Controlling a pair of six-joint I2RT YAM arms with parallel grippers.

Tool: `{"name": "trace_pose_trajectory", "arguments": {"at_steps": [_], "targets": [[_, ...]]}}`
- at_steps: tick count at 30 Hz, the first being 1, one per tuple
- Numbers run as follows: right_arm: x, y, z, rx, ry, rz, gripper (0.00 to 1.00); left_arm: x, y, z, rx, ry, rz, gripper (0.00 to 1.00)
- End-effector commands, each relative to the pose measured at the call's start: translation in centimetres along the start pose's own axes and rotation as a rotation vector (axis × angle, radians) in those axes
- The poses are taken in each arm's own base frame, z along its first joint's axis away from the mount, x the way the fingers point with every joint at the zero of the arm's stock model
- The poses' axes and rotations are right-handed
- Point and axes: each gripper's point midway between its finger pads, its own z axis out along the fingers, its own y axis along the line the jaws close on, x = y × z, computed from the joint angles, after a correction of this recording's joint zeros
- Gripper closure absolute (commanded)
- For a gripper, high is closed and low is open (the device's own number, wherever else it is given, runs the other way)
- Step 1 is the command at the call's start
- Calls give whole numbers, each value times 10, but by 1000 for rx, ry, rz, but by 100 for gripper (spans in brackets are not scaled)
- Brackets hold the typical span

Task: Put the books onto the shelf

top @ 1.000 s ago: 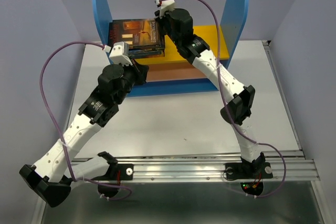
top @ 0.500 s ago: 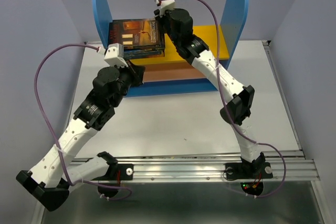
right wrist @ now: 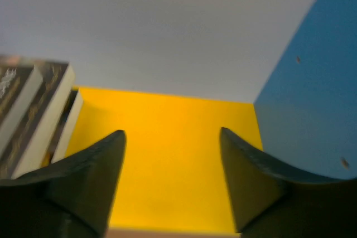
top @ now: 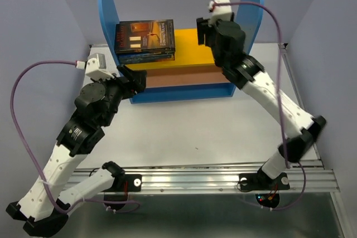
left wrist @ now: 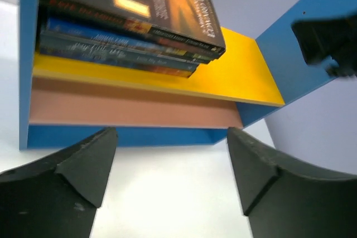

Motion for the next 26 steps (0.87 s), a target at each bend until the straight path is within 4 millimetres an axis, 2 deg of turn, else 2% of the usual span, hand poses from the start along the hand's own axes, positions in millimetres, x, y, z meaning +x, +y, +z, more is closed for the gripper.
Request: {"name": "trace_pose_trajectory", "arguments": {"at_steps": [1, 2, 3, 4, 5, 6, 7, 8, 9, 11, 12, 13, 15, 18, 23, 26], "targets": [[55, -22, -76, -34, 155, 275, 1, 1, 36, -27, -133, -32, -96, 1], [69, -16, -94, -107, 195, 304, 0, 1, 54, -33, -213, -63, -120, 1], [63, -33, -126, -126, 180, 385, 0, 10, 68, -37, -265, -59, -137, 1], [86, -33, -143, -126, 244, 465, 0, 17, 82, -48, -309, -49, -151, 1], [116, -40, -169, -136, 286, 492, 0, 24, 94, -52, -359, -61, -202, 1], [148, -33, -174, -123, 364, 506, 0, 30, 101, -56, -376, -53, -214, 1], [174, -37, -199, -137, 413, 555, 0, 37, 108, -63, -392, -48, -245, 1], [190, -40, -213, -133, 450, 571, 0, 51, 118, -66, -422, -18, -237, 1], [191, -49, -229, -142, 437, 600, 0, 57, 122, -68, -434, -9, -241, 1], [212, -60, -244, -108, 464, 589, 0, 64, 133, -73, -465, -19, -261, 1], [230, -66, -250, -81, 488, 568, 0, 72, 140, -74, -494, -14, -282, 1], [238, -77, -258, -38, 492, 573, 0, 75, 142, -74, -496, -12, -289, 1], [253, -86, -267, 25, 524, 598, 0, 84, 141, -70, -484, 6, -281, 1], [262, -95, -273, 70, 519, 615, 0, 97, 142, -62, -485, 43, -264, 1], [252, -101, -276, 57, 459, 641, 0, 113, 149, -57, -523, 95, -223, 1], [250, -110, -275, 98, 427, 659, 0, 114, 150, -58, -529, 97, -224, 1]]}}
